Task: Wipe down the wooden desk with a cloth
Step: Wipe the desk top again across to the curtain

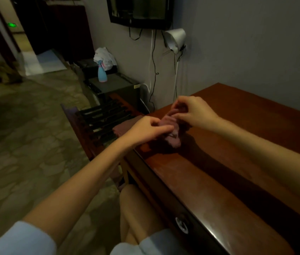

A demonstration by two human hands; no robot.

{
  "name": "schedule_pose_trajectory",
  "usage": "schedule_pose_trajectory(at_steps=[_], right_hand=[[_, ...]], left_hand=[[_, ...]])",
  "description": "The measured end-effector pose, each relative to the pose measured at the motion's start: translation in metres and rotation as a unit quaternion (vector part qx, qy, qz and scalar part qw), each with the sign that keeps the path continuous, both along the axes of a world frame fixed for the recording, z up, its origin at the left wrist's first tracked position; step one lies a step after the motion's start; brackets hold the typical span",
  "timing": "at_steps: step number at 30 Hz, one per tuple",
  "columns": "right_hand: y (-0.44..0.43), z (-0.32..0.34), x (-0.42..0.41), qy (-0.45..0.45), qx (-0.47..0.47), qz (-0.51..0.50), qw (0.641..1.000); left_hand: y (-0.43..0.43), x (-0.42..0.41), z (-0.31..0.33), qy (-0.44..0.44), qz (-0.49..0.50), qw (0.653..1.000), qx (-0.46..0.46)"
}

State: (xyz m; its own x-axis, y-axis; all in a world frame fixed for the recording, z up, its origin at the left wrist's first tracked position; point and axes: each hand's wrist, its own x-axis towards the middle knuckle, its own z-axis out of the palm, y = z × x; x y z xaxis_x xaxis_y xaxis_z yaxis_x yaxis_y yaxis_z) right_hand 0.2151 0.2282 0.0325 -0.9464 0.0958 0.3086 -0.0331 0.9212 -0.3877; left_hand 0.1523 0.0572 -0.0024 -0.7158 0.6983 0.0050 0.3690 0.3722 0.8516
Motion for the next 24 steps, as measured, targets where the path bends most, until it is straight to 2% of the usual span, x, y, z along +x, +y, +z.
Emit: schedule_pose_trajectory(at_steps=[2, 4, 7, 10, 13, 14, 16, 18, 19, 21, 24], right_hand=[[-0.025, -0.012, 0.001, 0.081, 0.093, -0.008, 0.992], [-0.045, -0.021, 0.006, 0.114, 0.097, 0.008, 0.989], [-0.053, -0.032, 0.018, 0.038, 0.027, 0.078, 0.996], [-0.046, -0.033, 0.033, -0.058, 0.087, 0.141, 0.984], [-0.039, -0.024, 0.035, 0.025, 0.162, 0.127, 0.978], [-0.035, -0.02, 0.032, 0.047, 0.156, 0.12, 0.979], [-0.026, -0.009, 0.024, 0.011, 0.087, 0.115, 0.989], [-0.017, -0.006, 0.024, -0.063, 0.004, 0.123, 0.99], [-0.018, -0.008, 0.028, -0.087, -0.031, 0.134, 0.987], [-0.032, -0.021, 0.04, -0.133, -0.059, 0.175, 0.974], [-0.058, -0.04, 0.052, -0.159, -0.008, 0.219, 0.963]], left_hand=[[0.0, 0.0, 0.003, -0.103, 0.038, 0.994, -0.004], [-0.004, 0.004, 0.005, -0.171, 0.068, 0.983, 0.007], [-0.016, 0.004, 0.0, -0.223, 0.108, 0.967, 0.052], [-0.022, 0.006, -0.003, -0.247, 0.097, 0.961, 0.083], [-0.018, 0.015, 0.002, -0.233, 0.035, 0.966, 0.101], [-0.019, 0.016, 0.004, -0.196, 0.018, 0.975, 0.1], [-0.025, 0.013, -0.001, -0.019, 0.02, 0.996, 0.088], [-0.037, 0.001, -0.013, 0.168, 0.084, 0.979, 0.08], [-0.043, -0.004, -0.02, 0.225, 0.111, 0.965, 0.07], [-0.048, -0.012, -0.032, 0.293, 0.108, 0.949, 0.035], [-0.04, -0.014, -0.044, 0.353, 0.042, 0.935, 0.001]])
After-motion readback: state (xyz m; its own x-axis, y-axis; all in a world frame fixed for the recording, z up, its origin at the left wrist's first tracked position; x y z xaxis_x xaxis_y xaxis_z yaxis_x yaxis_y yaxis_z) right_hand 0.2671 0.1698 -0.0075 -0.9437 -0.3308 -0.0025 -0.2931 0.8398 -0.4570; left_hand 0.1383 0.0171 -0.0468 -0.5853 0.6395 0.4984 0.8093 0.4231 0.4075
